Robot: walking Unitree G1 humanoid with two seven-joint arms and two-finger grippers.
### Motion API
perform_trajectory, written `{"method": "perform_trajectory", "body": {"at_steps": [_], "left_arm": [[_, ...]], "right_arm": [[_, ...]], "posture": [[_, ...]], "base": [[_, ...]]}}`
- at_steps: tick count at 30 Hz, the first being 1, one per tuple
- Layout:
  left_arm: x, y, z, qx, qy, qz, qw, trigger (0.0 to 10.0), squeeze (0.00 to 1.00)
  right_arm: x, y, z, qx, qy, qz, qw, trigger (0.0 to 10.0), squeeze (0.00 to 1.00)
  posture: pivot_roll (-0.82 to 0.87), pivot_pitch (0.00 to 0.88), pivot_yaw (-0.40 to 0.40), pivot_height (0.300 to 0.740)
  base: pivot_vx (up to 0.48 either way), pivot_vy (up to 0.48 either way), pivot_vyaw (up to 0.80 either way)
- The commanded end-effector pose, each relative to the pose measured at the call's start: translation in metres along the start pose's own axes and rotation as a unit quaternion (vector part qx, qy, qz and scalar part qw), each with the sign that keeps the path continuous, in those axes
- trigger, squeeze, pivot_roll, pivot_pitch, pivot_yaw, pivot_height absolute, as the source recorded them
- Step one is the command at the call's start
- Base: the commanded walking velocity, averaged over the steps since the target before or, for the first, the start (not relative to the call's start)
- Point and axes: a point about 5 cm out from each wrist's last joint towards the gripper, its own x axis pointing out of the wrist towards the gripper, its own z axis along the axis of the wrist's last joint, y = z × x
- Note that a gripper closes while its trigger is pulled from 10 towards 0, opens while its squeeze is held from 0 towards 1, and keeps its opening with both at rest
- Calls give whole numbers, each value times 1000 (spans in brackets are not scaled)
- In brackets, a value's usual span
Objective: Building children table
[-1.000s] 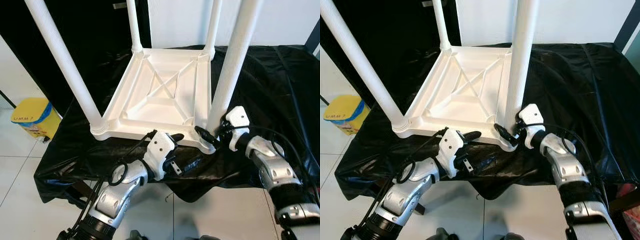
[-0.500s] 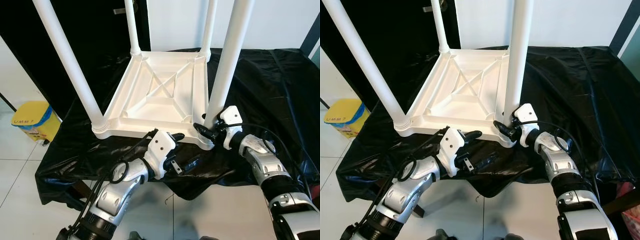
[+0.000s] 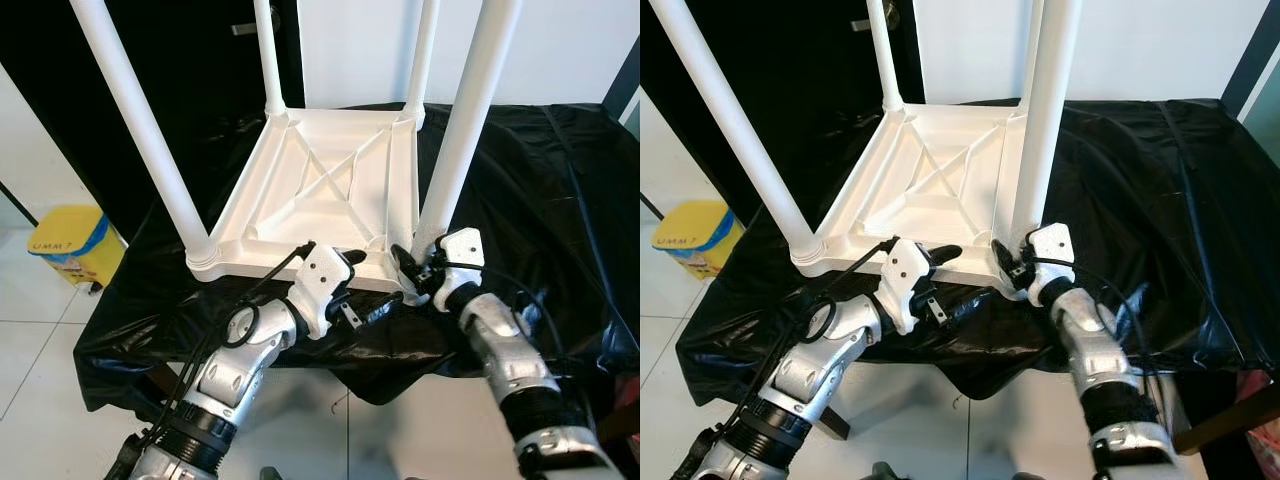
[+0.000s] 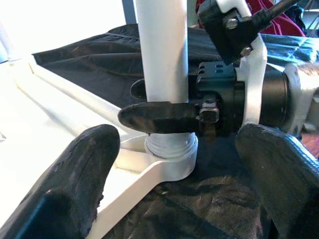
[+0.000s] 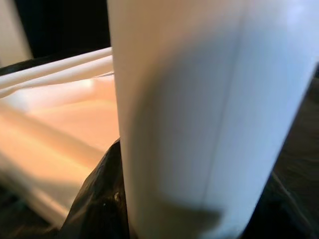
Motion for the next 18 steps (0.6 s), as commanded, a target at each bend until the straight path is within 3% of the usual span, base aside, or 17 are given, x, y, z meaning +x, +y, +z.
{"method": "perform_trajectory", "body": {"at_steps": [1, 6, 9, 13, 14, 16, 17, 18], "left_arm": [[0, 1, 0, 3, 0, -26, 1000, 10000, 0], [5, 0, 0, 5, -5, -33, 999, 10000, 0], [7, 0, 2, 5, -12, -34, 999, 10000, 0], [7, 1, 1, 9, -9, -34, 999, 10000, 0], [6, 3, 2, 9, -11, -33, 999, 10000, 0], [6, 4, 2, 9, -10, -31, 999, 10000, 0], [5, 4, 1, 9, -10, -29, 999, 10000, 0], [5, 4, 1, 9, -10, -29, 999, 10000, 0]], "right_arm": [[-9, 0, -18, 23, 46, -48, 998, 10000, 0], [-15, 2, -22, 38, 58, -173, 983, 10000, 0], [-17, 4, -20, 45, 52, -216, 974, 10000, 0], [-17, 10, -16, 42, 44, -223, 973, 10000, 0], [-17, 12, -12, 40, 37, -221, 974, 10000, 925], [-17, 12, -8, 38, 26, -217, 975, 10000, 925], [-17, 12, -5, 36, 20, -216, 975, 10000, 1000], [-17, 12, -5, 36, 20, -216, 975, 10000, 1000]], "posture": [[-188, 0, 67, 740], [-195, 0, 70, 740], [-188, 0, 67, 740], [-180, 0, 63, 740], [-181, 0, 60, 740], [-184, 0, 60, 740], [-184, 0, 60, 740], [-184, 0, 60, 740]], "base": [[0, 0, 0], [0, 0, 0], [0, 0, 0], [0, 0, 0], [0, 0, 0], [0, 0, 0], [0, 0, 0], [0, 0, 0]]}}
